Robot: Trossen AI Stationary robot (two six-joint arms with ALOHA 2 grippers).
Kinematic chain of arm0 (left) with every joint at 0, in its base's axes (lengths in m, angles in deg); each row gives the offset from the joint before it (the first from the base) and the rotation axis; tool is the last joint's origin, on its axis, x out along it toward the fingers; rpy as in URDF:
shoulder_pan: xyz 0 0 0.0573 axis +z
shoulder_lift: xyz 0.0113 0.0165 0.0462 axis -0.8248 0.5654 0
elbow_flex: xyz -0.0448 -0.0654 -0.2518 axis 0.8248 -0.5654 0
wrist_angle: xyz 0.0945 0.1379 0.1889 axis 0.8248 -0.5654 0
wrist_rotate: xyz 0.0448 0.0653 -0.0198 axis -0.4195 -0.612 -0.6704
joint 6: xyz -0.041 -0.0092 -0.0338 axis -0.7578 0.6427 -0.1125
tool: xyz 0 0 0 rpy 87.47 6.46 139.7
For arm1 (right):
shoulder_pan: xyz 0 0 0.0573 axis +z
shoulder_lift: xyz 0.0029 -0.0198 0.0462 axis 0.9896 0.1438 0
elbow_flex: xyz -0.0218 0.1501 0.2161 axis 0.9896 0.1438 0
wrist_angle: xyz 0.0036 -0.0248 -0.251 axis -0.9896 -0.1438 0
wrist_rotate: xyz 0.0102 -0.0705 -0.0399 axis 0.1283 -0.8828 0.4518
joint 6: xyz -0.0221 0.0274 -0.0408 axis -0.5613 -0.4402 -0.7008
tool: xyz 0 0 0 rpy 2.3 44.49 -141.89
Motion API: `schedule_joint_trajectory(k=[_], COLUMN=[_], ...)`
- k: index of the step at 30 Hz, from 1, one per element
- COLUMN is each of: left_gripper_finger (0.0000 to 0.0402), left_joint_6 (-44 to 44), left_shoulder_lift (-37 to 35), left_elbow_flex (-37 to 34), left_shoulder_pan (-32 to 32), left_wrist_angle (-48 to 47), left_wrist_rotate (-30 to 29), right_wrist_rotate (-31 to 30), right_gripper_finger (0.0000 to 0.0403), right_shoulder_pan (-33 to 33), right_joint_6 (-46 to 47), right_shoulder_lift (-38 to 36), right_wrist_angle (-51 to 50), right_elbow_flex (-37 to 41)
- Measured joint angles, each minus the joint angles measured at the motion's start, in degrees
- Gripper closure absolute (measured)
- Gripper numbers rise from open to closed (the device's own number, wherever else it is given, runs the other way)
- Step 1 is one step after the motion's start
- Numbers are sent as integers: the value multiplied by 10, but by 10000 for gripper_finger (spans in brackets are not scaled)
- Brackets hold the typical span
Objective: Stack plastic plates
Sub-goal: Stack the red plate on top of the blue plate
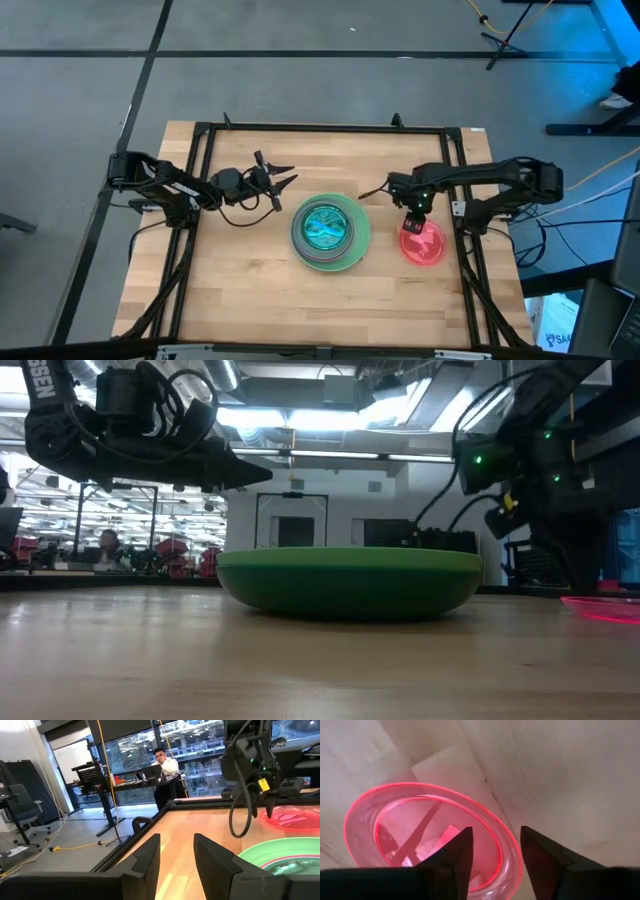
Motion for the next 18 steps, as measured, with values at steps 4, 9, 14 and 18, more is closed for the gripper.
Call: schedule_joint_trajectory(k=[4, 9, 14, 18], left_gripper_finger=[290, 290, 290, 290], left_joint_6=[12, 13, 11, 11], left_shoulder_lift=[0, 0, 0, 0], left_elbow_flex=[0, 1, 1, 1], left_shoulder_pan=[0, 4, 5, 5], left_wrist_angle=[0, 0, 0, 0], left_wrist_rotate=[0, 0, 0, 0], right_wrist_rotate=[16, 16, 20, 21], right_gripper_finger=[221, 210, 217, 253], right_shoulder_pan=[-14, -12, -12, -12], right_joint_6=[-17, -37, -61, -75], right_shoulder_lift=[30, 57, 85, 108], right_wrist_angle=[-3, -4, 9, 5], right_elbow_flex=[0, -7, -18, -21])
